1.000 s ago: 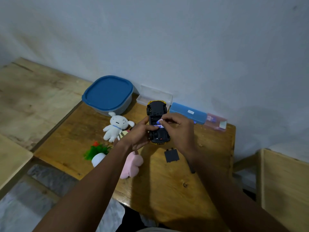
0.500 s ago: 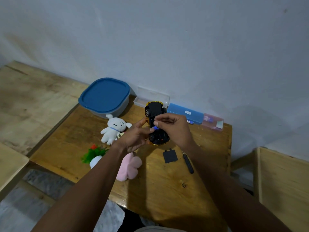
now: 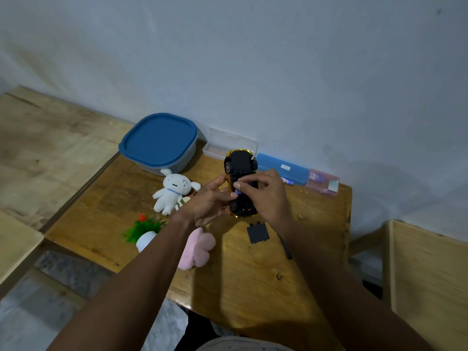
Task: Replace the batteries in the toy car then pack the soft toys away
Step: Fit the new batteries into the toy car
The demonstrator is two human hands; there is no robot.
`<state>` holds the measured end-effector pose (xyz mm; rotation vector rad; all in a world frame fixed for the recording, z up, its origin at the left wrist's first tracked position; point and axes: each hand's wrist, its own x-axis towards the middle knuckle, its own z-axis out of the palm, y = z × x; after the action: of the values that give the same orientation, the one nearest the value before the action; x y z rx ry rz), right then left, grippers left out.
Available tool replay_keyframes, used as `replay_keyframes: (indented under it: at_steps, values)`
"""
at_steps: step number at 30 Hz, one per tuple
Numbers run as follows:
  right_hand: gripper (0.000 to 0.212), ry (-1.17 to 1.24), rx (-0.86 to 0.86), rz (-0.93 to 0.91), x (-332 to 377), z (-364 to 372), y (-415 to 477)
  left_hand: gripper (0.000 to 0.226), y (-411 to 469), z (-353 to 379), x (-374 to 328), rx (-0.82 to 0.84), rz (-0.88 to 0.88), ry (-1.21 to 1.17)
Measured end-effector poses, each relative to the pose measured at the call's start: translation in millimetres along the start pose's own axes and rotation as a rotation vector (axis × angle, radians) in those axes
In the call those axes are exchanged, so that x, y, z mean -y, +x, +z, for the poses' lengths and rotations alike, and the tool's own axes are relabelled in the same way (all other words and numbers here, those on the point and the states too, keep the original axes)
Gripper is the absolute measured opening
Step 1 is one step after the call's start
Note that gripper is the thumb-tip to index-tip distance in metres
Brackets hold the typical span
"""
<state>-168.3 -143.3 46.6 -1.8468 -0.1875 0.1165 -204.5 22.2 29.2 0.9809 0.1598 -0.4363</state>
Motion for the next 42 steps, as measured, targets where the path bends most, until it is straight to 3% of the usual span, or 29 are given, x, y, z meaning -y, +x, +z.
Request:
replay_keyframes:
  at_steps: [4, 11, 20, 24, 26, 30, 37, 42]
  values:
    - [0.044, 0.065, -0.072, 0.196, -3.0, 2.6, 1.3, 0.069, -2.9, 5.8, -2.4, -0.023, 0.015, -0.01]
    - [0.083, 0.245, 0.04, 0.465, -19.8, 1.2, 7.0, 0.073, -2.0, 7.6, 0.4, -0.027, 0.007, 0.01]
    - [0.075, 0.287, 0.133, 0.523, -25.8, -5.4, 12.8, 0.074, 6.4, 0.8, 9.6, -0.018, -0.048, -0.028]
    - [0.047, 0.307, 0.09, 0.467, -31.5, -7.8, 21.3, 0.069, 17.7, -3.0, 12.5, -0.083, -0.079, -0.037]
    - [0.031, 0.17, -0.05, 0.412, -47.6, -12.3, 32.1, 0.067, 25.8, -4.7, 14.5, -0.158, -0.094, -0.028]
    - [0.026, -0.485, -0.214, 0.187, -93.9, -28.3, 55.1, 0.052, 40.1, -2.0, 15.9, -0.274, -0.141, -0.009]
    - [0.028, -1.059, -0.045, -0.03, -125.9, -48.9, 78.6, 0.046, 58.0, -2.4, 19.6, -0.284, -0.197, 0.012]
    - [0.037, -1.151, -0.019, -0.069, -140.4, -48.3, 73.8, 0.049, 61.0, -7.6, 20.7, -0.283, -0.206, 0.008]
